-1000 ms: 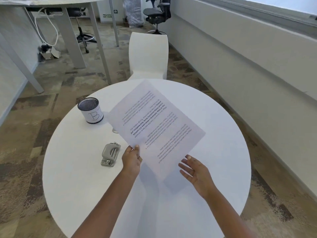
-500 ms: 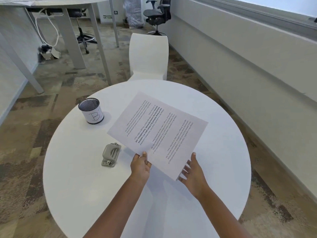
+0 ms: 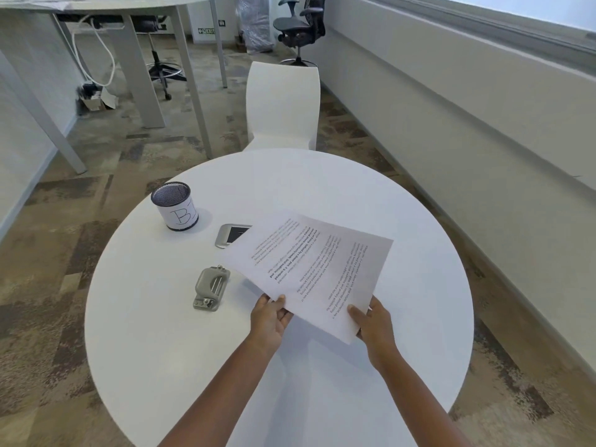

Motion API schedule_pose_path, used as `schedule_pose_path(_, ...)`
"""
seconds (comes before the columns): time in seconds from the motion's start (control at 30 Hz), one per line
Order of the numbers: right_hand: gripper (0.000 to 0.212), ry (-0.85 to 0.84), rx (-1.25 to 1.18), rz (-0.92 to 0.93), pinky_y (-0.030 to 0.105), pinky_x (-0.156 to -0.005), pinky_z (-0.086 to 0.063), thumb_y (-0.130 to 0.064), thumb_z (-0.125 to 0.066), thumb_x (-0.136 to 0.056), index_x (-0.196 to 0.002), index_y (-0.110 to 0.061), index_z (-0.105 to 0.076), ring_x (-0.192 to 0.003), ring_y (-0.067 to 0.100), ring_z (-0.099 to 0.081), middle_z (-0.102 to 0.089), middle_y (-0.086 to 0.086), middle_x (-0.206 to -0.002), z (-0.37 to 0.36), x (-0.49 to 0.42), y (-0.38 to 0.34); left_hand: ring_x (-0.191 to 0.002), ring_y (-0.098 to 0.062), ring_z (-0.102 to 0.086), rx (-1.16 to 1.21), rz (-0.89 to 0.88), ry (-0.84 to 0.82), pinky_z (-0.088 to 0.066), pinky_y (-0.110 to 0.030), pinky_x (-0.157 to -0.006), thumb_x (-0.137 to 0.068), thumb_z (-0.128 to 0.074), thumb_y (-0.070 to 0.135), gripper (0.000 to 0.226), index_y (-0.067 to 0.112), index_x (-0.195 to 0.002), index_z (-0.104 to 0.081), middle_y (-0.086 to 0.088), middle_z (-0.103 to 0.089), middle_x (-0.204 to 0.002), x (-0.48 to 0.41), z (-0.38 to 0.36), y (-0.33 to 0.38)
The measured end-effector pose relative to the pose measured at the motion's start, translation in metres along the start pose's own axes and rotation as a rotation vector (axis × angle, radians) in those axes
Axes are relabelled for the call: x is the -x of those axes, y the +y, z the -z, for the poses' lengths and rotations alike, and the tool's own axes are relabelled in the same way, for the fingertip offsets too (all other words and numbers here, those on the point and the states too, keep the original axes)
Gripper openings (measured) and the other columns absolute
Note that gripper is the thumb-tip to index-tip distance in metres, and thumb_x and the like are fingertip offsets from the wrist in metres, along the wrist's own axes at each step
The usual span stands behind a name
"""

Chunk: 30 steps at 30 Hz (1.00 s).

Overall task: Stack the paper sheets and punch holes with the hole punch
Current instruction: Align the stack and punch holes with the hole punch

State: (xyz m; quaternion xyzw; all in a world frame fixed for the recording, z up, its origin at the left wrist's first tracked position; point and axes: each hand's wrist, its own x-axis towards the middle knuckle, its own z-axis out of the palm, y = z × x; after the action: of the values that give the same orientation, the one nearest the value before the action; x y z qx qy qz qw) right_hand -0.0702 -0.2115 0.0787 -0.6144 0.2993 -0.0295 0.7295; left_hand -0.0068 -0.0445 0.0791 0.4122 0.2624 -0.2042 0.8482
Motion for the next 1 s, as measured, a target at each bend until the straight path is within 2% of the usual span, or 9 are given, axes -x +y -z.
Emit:
schedule_pose_path(0.17, 0.03, 0.023, 0.043, -0.018, 0.035, -0.074, -0.052, 0.003, -0.052, -0.088, -0.114, -0.012, -0.056, -0.092, 0.027, -0.062, -0.064, 0.008, -0.104, 0.028, -0.002, -0.002, -0.051, -0.007, -0.069, 0.013, -0.003, -0.01, -0.057, -0.023, -0.069, -0.097, -0.038, 0.001, 0.024, 0.011, -0.084, -0.055, 0.002, -0.073, -0.059, -0.011, 0.024, 0.033)
schedule_pose_path(0.27, 0.024, -0.029, 0.055, -0.065, 0.032, -0.07, -0.054, 0.001, -0.055, -0.087, -0.107, -0.012, -0.06, -0.091, 0.026, -0.065, -0.068, 0.007, -0.102, 0.052, -0.002, -0.005, -0.052, -0.009, -0.067, 0.028, 0.016, 0.057, -0.05, -0.024, -0.085, -0.097, -0.042, 0.011, 0.022, 0.011, -0.078, -0.055, 0.001, -0.071, -0.056, -0.023, 0.044, 0.058)
schedule_pose_path(0.33, 0.02, -0.082, 0.069, -0.092, 0.026, -0.061, -0.057, -0.001, -0.058, -0.086, -0.1, -0.015, -0.063, -0.083, 0.019, -0.07, -0.072, 0.003, -0.095, 0.066, -0.002, -0.008, -0.054, -0.008, -0.068, -0.063, 0.034, 0.026, -0.056, -0.018, -0.065, -0.097, -0.044, 0.016, 0.021, 0.013, -0.082, -0.059, 0.005, -0.072, -0.054, -0.026, 0.052, 0.073)
schedule_pose_path(0.4, 0.02, -0.136, 0.086, -0.106, 0.022, -0.057, -0.057, -0.002, -0.059, -0.085, -0.098, -0.016, -0.064, -0.076, 0.015, -0.073, -0.077, -0.002, -0.087, 0.077, -0.001, -0.011, -0.05, -0.005, -0.069, -0.248, 0.045, -0.04, -0.055, -0.015, -0.047, -0.097, -0.044, 0.019, 0.021, 0.014, -0.086, -0.062, 0.007, -0.074, -0.057, -0.028, 0.056, 0.081)
schedule_pose_path(0.57, 0.019, -0.183, 0.158, -0.056, 0.021, -0.058, -0.057, -0.005, -0.059, -0.085, -0.097, -0.018, -0.065, -0.077, 0.012, -0.073, -0.077, -0.004, -0.085, 0.081, -0.004, -0.016, -0.063, -0.008, -0.066, -0.715, -0.095, -0.131, -0.054, -0.018, -0.057, -0.096, -0.046, 0.013, 0.016, 0.013, -0.091, -0.062, 0.001, -0.071, -0.078, -0.029, 0.047, 0.083)
schedule_pose_path(0.67, 0.02, -0.082, 0.193, 0.092, 0.017, -0.06, -0.056, -0.003, -0.057, -0.087, -0.095, -0.018, -0.067, -0.077, 0.008, -0.072, -0.074, -0.005, -0.09, 0.071, -0.007, -0.019, -0.081, -0.017, -0.061, -0.77, -0.266, -0.14, -0.055, -0.013, -0.062, -0.094, -0.047, 0.005, 0.021, 0.0, -0.107, -0.062, -0.008, -0.064, -0.102, -0.03, 0.038, 0.079)
schedule_pose_path(0.8, 0.022, 0.067, 0.208, 0.252, 0.016, -0.061, -0.055, -0.003, -0.055, -0.088, -0.096, -0.021, -0.064, -0.078, 0.006, -0.068, -0.069, -0.011, -0.088, 0.058, -0.008, -0.02, -0.097, -0.02, -0.057, -0.771, -0.451, -0.127, -0.051, -0.015, -0.081, -0.091, -0.051, 0.0, 0.027, -0.005, -0.116, -0.059, -0.011, -0.062, -0.11, -0.027, 0.026, 0.073)
schedule_pose_path(0.93, 0.028, 0.091, 0.231, 0.323, 0.014, -0.063, -0.053, -0.001, -0.058, -0.086, -0.093, -0.028, -0.062, -0.081, 0.0, -0.067, -0.067, -0.016, -0.092, 0.056, -0.007, -0.016, -0.103, -0.018, -0.055, -0.789, -0.514, -0.154, -0.049, -0.001, -0.073, -0.089, -0.051, -0.006, 0.034, -0.007, -0.123, -0.054, -0.01, -0.056, -0.119, -0.026, 0.028, 0.069)
schedule_pose_path(1.0, 0.029, 0.093, 0.234, 0.315, 0.014, -0.063, -0.053, 0.0, -0.059, -0.084, -0.089, -0.029, -0.063, -0.081, 0.001, -0.068, -0.068, -0.014, -0.091, 0.058, -0.006, -0.012, -0.105, -0.019, -0.054, -0.802, -0.508, -0.147, -0.05, -0.009, -0.079, -0.088, -0.051, -0.008, 0.036, -0.008, -0.124, -0.052, -0.015, -0.056, -0.122, -0.027, 0.032, 0.066)
